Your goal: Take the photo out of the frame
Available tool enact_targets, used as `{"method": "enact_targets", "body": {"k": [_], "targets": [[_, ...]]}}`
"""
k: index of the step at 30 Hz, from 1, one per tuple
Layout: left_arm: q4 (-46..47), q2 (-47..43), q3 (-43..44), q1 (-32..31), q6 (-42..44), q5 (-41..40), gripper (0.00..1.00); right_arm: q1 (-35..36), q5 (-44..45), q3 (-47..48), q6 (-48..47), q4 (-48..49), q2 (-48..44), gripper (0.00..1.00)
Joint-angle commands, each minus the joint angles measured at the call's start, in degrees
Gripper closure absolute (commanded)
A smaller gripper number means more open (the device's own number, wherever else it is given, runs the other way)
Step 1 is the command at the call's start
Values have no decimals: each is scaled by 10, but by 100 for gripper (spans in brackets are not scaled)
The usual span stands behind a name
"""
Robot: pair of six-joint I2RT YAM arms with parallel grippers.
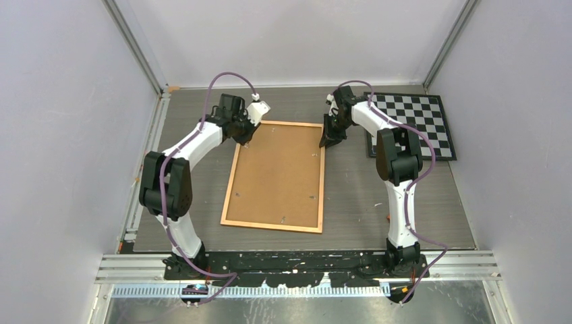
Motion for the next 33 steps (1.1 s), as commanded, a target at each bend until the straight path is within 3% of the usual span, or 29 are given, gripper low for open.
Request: {"method": "enact_targets", "body": {"k": [1,11,30,33], "targets": [[-14,-19,10,11,-7,48,100,11,5,-14,-27,-37,-9,99],[-51,-40,-5,33,10,51,100,11,2,-14,-25,-36,-7,100],[10,13,20,32,-5,28,100,11,7,-14,-29,-35,-13,99],[-2,4,24,32,-11,36,100,11,8,-11,-32,-36,-15,92]]}}
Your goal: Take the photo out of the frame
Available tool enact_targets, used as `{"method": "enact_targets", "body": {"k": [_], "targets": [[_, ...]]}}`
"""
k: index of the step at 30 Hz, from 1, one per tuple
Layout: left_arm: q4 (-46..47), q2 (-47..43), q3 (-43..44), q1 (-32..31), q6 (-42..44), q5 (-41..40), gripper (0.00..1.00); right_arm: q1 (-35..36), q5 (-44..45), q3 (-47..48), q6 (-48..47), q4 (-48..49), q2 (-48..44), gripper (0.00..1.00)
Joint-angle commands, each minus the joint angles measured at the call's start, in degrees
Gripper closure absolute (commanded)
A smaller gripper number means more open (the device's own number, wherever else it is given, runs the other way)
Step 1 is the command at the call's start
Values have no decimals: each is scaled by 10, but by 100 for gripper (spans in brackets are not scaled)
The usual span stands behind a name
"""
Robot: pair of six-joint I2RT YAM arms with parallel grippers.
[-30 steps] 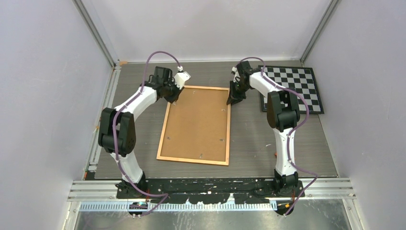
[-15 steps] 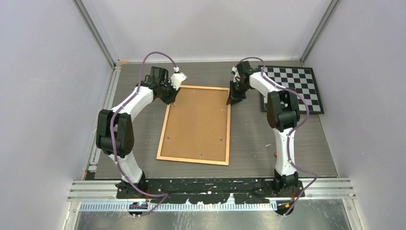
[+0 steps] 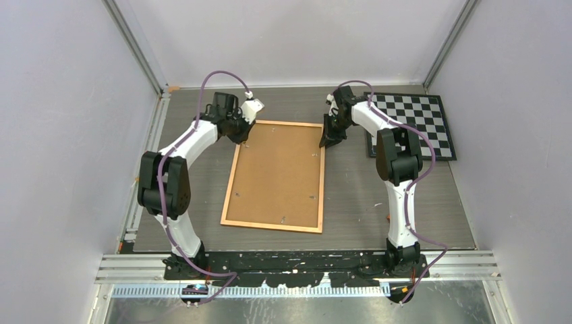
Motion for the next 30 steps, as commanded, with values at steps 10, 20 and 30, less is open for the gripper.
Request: {"method": "enact_targets", "body": {"k": [10,20,30], "targets": [[-113,-38,93,1,-76,85,100,6,-4,-15,-136,-27,-112,39],[-256,-8,215,-2,-201,254,100,50,-182,-44,-198,-3,-215,37],[-229,7,229,-10,-331,353,100,141,-191,-50,-228,16,-237,44]]}}
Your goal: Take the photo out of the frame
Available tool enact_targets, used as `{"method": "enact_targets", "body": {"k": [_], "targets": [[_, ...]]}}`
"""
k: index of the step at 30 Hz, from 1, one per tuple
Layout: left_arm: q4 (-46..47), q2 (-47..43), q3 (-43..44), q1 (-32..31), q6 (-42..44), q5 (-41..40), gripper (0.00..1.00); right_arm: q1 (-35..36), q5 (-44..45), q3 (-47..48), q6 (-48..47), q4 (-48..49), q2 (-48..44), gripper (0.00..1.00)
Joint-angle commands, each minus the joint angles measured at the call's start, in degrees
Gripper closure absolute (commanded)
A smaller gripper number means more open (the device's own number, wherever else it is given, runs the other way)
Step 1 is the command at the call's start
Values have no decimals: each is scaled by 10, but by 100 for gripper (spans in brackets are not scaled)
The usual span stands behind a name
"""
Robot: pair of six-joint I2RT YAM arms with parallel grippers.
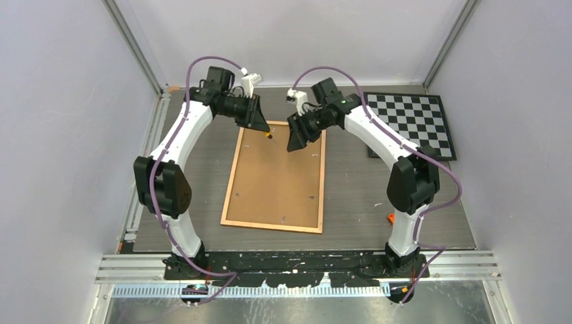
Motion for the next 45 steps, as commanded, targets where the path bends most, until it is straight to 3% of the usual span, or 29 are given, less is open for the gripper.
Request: {"method": "enact_targets", "body": {"k": [1,16,20,22,23,25,32,33,36,45], "targets": [[5,4,12,-10,-59,62,100,29,-10,1,-30,18,-21,45],[36,14,-3,-26,-97,95,100,59,1,31,-20,48,1,67],[38,17,2,-25,-102,94,100,67,0,33,-23,53,0,79],[34,20,6,-25,-101,92,100,67,1,29,-27,53,-5,96],[33,20,7,-25,-101,87,100,67,6,25,-28,54,-7,99],[31,20,7,-23,-97,71,92,67,17,16,-34,56,-15,99],[102,-2,-36,39,-117,-2,28,2,27,-5,15,44,-16,99],[113,-6,-44,50,-116,-13,23,-13,32,-6,23,38,-12,99],[110,-13,-50,68,-84,-50,18,-63,46,-13,49,21,0,99],[73,-51,-92,63,71,-106,15,-205,129,-42,99,-18,46,99]]}}
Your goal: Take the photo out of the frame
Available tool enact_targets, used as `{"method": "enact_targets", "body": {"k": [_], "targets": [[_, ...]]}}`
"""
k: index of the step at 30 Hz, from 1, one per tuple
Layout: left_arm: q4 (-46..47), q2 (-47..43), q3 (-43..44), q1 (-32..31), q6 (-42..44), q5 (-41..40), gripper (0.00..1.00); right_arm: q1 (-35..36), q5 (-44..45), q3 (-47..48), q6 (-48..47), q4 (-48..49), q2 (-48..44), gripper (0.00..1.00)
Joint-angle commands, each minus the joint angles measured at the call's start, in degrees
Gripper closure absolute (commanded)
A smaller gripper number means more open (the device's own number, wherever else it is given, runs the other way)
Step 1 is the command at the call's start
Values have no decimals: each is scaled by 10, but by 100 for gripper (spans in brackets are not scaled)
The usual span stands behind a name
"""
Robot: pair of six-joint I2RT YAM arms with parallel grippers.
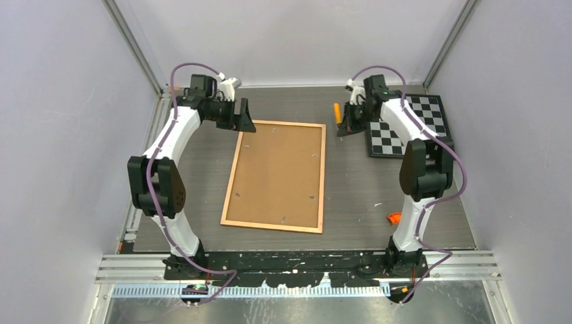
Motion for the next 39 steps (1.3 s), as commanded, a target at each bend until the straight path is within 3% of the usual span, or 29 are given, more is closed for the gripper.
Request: {"method": "enact_targets", "body": {"k": [1,5,14,17,22,27,31,39], "targets": [[-13,-56,-19,-18,124,-37,13,-38,58,-2,23,-34,23,100],[-29,-94,-67,-54,226,-72,0,-45,92,1,10,-48,45,99],[-99,-210,-217,-193,461,-132,0,-45,168,4,38,-47,89,99],[-107,-258,-288,-241,498,-142,5,-45,183,-3,44,-44,97,100],[-111,-292,-354,-311,482,-145,15,-45,209,-19,52,-39,106,99],[-91,-322,-420,-422,464,-194,16,-45,233,-50,65,-23,101,97],[-48,-322,-448,-462,425,-213,19,-45,249,-71,79,-10,97,93],[11,-319,-476,-480,401,-251,24,-45,256,-91,81,-2,86,69]]}}
